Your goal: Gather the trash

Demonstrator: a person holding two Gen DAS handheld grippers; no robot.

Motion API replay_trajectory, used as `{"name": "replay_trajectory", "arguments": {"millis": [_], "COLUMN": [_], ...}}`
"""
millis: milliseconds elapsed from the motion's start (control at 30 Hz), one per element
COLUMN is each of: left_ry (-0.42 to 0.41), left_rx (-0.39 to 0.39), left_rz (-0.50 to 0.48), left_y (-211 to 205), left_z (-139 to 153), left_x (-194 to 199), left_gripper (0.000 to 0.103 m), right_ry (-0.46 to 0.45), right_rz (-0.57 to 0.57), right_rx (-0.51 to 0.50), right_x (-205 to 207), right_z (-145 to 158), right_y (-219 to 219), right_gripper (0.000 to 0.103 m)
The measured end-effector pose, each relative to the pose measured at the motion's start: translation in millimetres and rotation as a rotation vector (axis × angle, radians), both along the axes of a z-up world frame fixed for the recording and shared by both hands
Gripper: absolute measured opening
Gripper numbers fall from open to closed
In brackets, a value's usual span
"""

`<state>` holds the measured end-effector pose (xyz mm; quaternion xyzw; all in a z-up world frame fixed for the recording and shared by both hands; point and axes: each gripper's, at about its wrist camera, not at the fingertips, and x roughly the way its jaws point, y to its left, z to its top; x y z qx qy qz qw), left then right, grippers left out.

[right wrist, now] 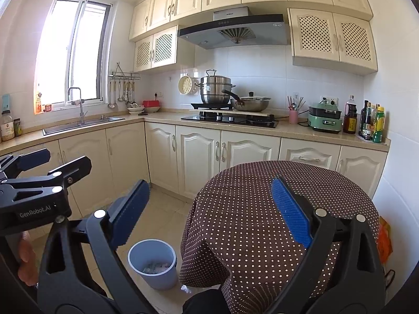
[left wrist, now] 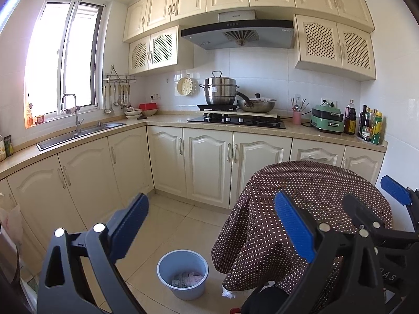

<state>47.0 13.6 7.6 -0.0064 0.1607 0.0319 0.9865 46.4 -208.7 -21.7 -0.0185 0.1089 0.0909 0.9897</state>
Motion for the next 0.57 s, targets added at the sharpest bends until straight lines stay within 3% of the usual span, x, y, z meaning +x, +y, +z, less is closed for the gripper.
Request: {"name": "replay_trajectory", "arguments": {"millis": [567], "left_ry": [0.095], "left_rx": [0.011], "left_rz": [0.023], "left_y": [1.2], "left_z": [-25.8], "left_x": [27.1], "left_gripper": [0.095], "right_ry": [0.072], "right_rz": [-0.016], "right_rx": [-0.021], "right_x": [27.1], "right_z": [-17.9], "right_y": [-10.6], "right_gripper": [0.093]}}
